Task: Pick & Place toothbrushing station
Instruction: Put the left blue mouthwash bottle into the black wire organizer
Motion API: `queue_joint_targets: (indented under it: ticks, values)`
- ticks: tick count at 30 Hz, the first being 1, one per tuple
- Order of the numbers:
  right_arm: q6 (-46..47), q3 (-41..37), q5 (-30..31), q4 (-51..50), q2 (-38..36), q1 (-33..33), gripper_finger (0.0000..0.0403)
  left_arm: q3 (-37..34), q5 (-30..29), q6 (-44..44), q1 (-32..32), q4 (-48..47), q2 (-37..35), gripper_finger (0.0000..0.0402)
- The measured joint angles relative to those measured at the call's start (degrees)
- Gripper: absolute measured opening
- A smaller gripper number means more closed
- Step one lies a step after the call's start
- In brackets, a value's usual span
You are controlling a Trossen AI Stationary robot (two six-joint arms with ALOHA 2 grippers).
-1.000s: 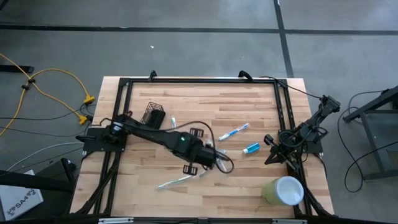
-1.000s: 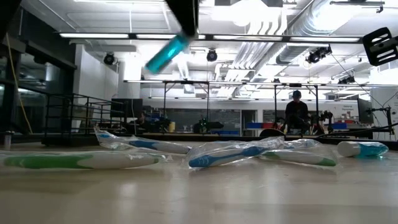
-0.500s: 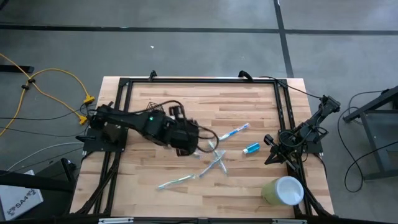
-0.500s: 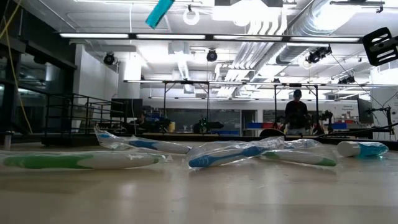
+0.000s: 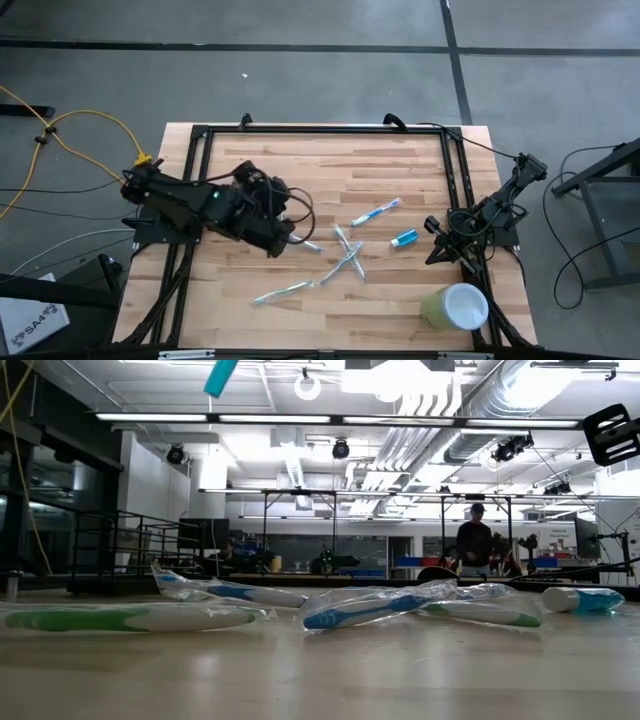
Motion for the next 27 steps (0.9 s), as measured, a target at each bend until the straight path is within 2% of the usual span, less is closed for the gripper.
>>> queue_joint_targets:
  ticks: [7,19,27]
  values:
    - [0.0,0.0,0.0,0.0,0.0,0.0,0.0002,-12.1,-8.3,-15.5,-3.8,0.0,-4.8,0.0089]
    - [0.0,0.0,0.0,0.0,0.0,0.0,0.0002,-29.2,-16.4,-37.4,-6.4,0.0,-10.3,0.0089]
    - [0.0,0.0,0.0,0.0,0.0,0.0,0.0002,-36.8,-21.3,-47.6,-6.4,0.0,-11.1,0.0089]
